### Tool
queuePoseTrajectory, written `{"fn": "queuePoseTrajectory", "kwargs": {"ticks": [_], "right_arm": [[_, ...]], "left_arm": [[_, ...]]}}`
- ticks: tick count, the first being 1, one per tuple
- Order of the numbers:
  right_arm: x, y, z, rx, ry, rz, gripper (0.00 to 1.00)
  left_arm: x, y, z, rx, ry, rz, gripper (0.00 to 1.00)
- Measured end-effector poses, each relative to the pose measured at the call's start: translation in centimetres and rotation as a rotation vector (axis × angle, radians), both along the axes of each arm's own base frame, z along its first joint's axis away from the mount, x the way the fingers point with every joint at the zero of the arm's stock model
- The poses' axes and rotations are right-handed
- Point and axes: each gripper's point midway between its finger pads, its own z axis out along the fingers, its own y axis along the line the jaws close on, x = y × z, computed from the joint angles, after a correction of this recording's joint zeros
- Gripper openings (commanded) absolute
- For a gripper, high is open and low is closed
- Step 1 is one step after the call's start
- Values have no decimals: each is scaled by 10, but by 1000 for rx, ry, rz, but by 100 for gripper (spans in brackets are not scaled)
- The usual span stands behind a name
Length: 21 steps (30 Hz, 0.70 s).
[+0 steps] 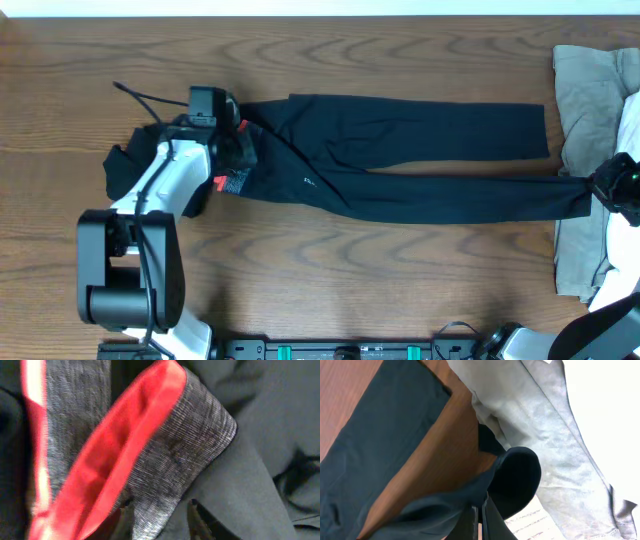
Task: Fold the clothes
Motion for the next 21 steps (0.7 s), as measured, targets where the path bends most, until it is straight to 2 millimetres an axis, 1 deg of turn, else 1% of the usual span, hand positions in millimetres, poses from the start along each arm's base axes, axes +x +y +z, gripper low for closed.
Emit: {"fn": "queuePoseTrajectory", "kwargs": {"ticks": [2, 3, 5, 9, 10, 12, 13, 18, 21], "right_arm": [[0, 0, 0, 0, 0, 0, 1], [0, 0, 0, 0, 0, 0, 1], [0, 0, 0, 0, 0, 0, 1], [0, 0, 0, 0, 0, 0, 1], [0, 0, 0, 0, 0, 0, 1], [0, 0, 0, 0, 0, 0, 1], [0, 0, 0, 0, 0, 0, 1], [1, 0, 0, -2, -2, 0, 1], [1, 0, 0, -2, -3, 0, 1]], "left_arm": [[-2, -3, -2, -2, 10, -5, 19], [-2, -5, -3, -3, 11, -10, 13], [-3, -6, -3, -2, 14, -15, 13], [-4, -5, -4, -4, 20, -15, 17], [-4, -5, -3, -3, 19, -14, 25], [-4, -2, 0, 7, 11, -9, 33], [-3, 1, 3, 17, 1, 0, 34], [3, 12, 23, 62, -62, 28, 36], [5, 15, 20, 79, -62, 30, 37]]}}
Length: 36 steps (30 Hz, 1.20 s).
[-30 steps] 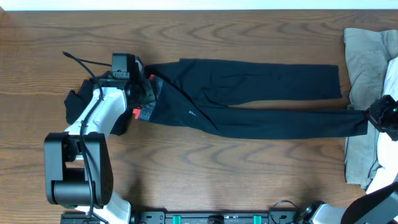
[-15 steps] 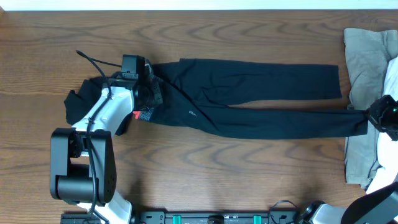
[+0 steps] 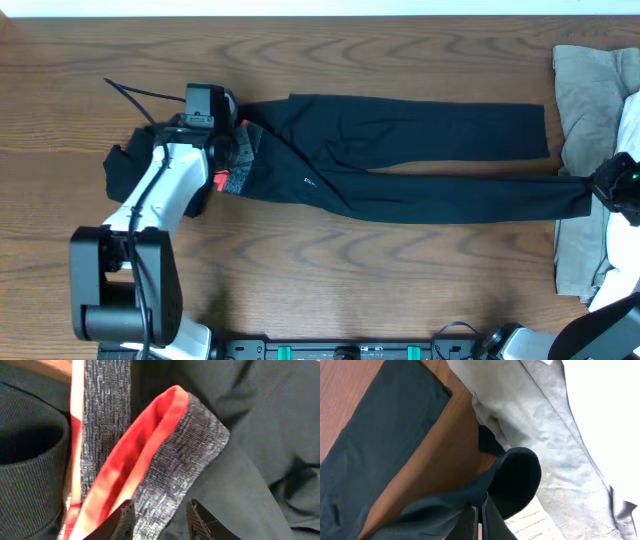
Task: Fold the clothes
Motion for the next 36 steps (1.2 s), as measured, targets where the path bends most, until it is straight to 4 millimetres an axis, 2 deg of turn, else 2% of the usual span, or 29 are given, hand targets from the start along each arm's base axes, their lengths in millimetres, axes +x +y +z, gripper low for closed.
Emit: {"fn": "queuePoseTrajectory", "kwargs": {"ticks": [8, 26, 29, 34, 36], "right_arm": [[0, 0, 0, 1, 1, 0, 1], [-1, 1, 0, 2, 3, 0, 1], [-1, 0, 0, 2, 3, 0, 1], [-1, 0, 0, 2, 3, 0, 1], [-1, 0, 0, 2, 3, 0, 1]], "left_arm": [[-2, 2, -26, 25, 55, -18, 37], [11, 12, -22, 51, -1, -15, 38], [11, 8, -22, 38, 0, -24, 38], [7, -10, -22, 8, 6, -81, 38], [2, -17, -23, 4, 22, -112, 33]]}}
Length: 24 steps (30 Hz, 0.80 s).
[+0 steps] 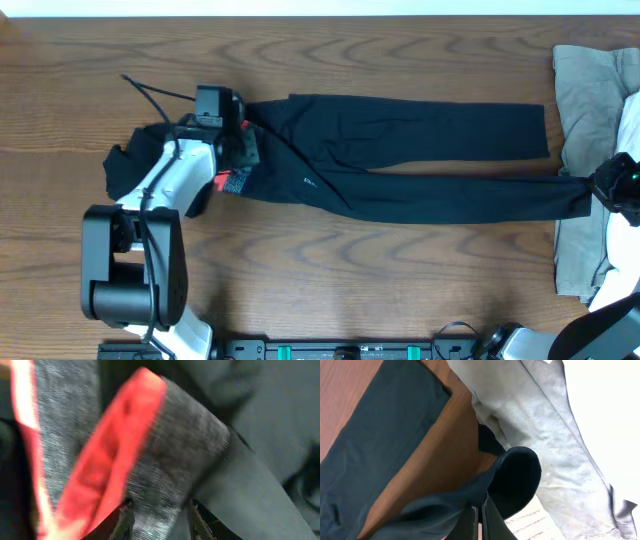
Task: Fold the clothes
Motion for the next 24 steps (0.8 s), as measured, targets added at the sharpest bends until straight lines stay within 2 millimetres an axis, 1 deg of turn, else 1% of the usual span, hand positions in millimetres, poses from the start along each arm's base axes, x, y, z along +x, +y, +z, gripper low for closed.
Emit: {"fn": "queuePoseTrajectory", "kwargs": {"ticks": [2, 3, 4, 6, 9, 12, 13, 15, 18, 20, 24], "right_arm": [[0, 0, 0, 0, 0, 0, 1], [0, 0, 0, 1, -1, 1, 1], [0, 0, 0, 2, -1, 1, 1], [0, 1, 0, 3, -3, 2, 1], [0, 1, 0, 4, -3, 2, 1], [0, 1, 0, 4, -3, 2, 1], [0, 1, 0, 4, -3, 2, 1], [0, 1, 0, 4, -3, 2, 1], [1, 1, 0, 4, -3, 2, 1], [1, 1, 0, 3, -3, 2, 1], [1, 1, 0, 3, -3, 2, 1]], "left_arm": [[-4, -4, -1, 0, 13, -18, 25], [-7, -6, -2, 2, 21, -33, 19], [-8, -6, -3, 3, 29, -36, 14], [-10, -6, -3, 3, 36, -40, 13], [-11, -5, -3, 4, 37, -42, 17], [-10, -3, 2, 8, 23, -41, 38], [-8, 0, 6, 17, 10, -37, 42], [-5, 5, 16, 22, -18, -19, 46], [2, 13, 26, 34, -62, 1, 48], [3, 15, 26, 38, -65, 9, 49], [5, 16, 15, 41, -49, 10, 49]]}}
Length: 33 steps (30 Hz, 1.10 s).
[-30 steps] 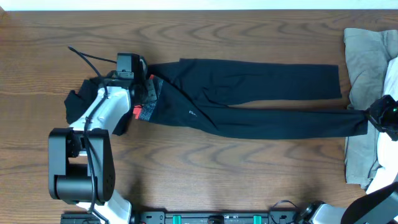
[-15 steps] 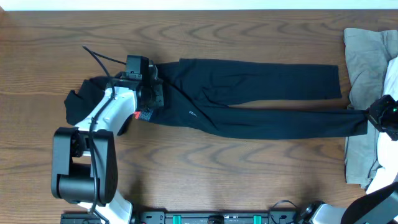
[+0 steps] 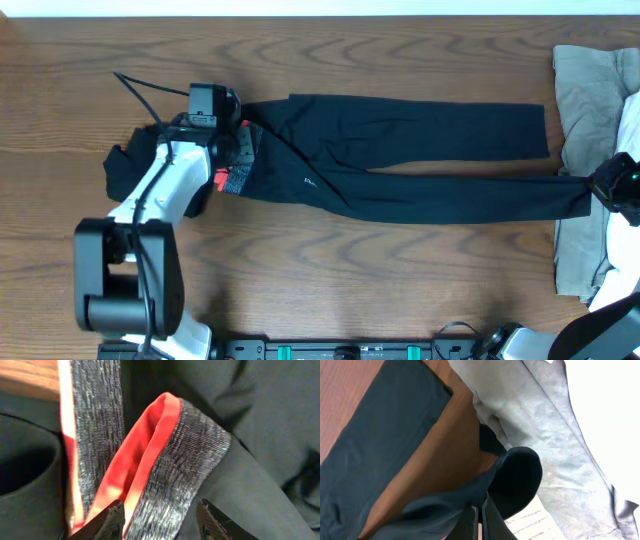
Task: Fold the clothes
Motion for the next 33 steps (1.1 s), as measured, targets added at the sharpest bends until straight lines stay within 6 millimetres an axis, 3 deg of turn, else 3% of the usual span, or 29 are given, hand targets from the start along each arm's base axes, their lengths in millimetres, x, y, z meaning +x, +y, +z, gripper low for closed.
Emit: {"fn": "queuePoseTrajectory", "kwargs": {"ticks": [7, 16, 25, 29, 32, 33], "right_arm": [[0, 0, 0, 0, 0, 0, 1], [0, 0, 0, 0, 0, 0, 1], [0, 0, 0, -1, -1, 0, 1], [6, -4, 3, -15, -25, -1, 1], [18, -7, 9, -26, -85, 9, 1], [20, -7, 10, -24, -96, 11, 1]], "left_arm": [[-3, 0, -19, 4, 46, 0, 45], [-4, -10, -18, -49, 51, -30, 7], [-22, -14, -21, -73, 125, -44, 6], [-23, -14, -2, -76, 86, -46, 6], [-19, -14, 29, -78, 4, -48, 6], [-17, -13, 38, -76, -25, -48, 11]]}}
